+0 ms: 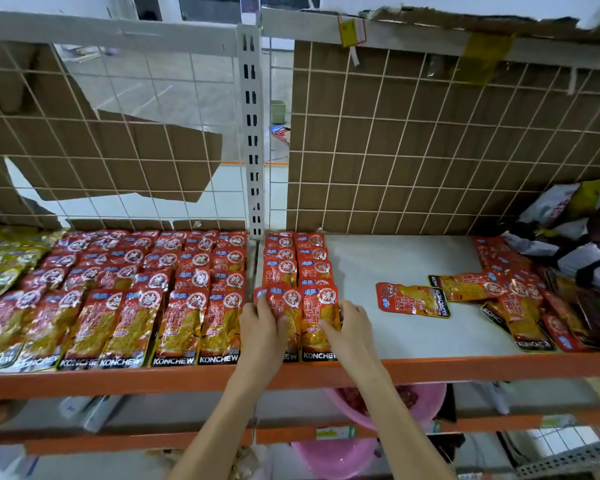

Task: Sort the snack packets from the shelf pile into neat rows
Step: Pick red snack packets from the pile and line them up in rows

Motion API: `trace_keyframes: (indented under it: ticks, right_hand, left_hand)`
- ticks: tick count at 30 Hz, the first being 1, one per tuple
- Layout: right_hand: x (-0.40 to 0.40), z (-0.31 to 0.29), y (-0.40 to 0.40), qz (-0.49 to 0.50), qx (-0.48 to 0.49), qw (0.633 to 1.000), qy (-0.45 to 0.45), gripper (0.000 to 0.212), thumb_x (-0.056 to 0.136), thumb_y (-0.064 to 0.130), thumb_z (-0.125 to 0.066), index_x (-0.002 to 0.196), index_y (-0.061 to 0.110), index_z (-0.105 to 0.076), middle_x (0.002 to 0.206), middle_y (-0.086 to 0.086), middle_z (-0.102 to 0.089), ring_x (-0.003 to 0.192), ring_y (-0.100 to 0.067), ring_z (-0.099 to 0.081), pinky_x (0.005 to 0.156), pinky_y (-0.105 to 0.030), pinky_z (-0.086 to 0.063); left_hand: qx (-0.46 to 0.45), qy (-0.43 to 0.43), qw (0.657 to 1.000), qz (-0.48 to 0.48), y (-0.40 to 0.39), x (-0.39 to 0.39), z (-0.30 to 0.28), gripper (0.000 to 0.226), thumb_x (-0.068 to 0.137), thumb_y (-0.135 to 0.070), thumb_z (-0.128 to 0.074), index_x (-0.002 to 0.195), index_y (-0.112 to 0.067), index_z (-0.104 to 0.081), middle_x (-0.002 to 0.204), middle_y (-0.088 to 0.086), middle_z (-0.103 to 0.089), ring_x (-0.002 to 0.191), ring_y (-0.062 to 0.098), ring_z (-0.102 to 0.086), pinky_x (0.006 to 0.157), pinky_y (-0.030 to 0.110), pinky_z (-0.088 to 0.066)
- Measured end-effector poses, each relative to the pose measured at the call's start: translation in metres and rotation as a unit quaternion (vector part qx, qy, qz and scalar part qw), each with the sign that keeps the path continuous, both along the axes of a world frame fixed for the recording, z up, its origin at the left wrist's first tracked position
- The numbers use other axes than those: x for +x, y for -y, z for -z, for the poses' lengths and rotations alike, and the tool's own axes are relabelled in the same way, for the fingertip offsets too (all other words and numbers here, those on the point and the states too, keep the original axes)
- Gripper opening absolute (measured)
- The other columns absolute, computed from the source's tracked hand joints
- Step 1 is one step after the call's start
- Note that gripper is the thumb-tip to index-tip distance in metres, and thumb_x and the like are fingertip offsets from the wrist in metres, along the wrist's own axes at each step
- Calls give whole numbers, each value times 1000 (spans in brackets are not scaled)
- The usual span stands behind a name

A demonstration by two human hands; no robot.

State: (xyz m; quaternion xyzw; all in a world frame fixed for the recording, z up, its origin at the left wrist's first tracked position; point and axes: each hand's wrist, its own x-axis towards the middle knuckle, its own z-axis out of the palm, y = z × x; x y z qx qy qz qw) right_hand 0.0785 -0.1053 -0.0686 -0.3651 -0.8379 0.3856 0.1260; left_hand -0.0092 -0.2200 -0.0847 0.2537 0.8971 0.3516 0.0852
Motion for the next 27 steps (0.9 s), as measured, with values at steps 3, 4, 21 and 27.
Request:
trace_keyframes:
  ticks: [3, 4, 21, 27]
  right_hand:
    - [-1, 3, 2, -7, 12, 1000, 8, 42, 93, 21, -58, 131, 11, -42, 125, -5, -50, 118, -16, -48, 94, -24, -39]
    - [-1, 4, 2, -5, 4, 1000, 7, 43, 93, 21, -58, 131, 11, -42, 126, -4, -51, 120, -18, -49, 96, -26, -41]
    - [1, 5, 5, 25, 21, 999, 11, 47, 92, 20, -59, 133, 10, -39, 131, -9, -39, 125, -22, -37, 102, -31, -35]
    - [1, 4, 6, -19, 29, 999, 10, 62, 94, 20, -55, 146, 19, -21, 137, -7, -34, 129, -22, -31, 107, -37, -32]
  left_hand:
    - [-40, -13, 999, -5, 1, 1, 1, 60, 99, -23, -43, 146, 2, -16, 127, 18, -35, 116, 30, -36, 100, 32, -31]
    - [-35, -4, 999, -4, 1, 1, 0, 60, 99, -22, -44, 145, 2, -16, 127, 18, -35, 117, 30, -35, 100, 32, -30]
    - [2, 5, 1000, -12, -2, 3, -3, 57, 97, -10, -44, 145, 1, -14, 130, 19, -26, 120, 29, -28, 94, 22, -24]
    - [-19, -41, 996, 74, 0, 7, -5, 59, 97, -6, -38, 150, -13, -10, 151, 15, -4, 140, 31, -9, 113, 37, -23]
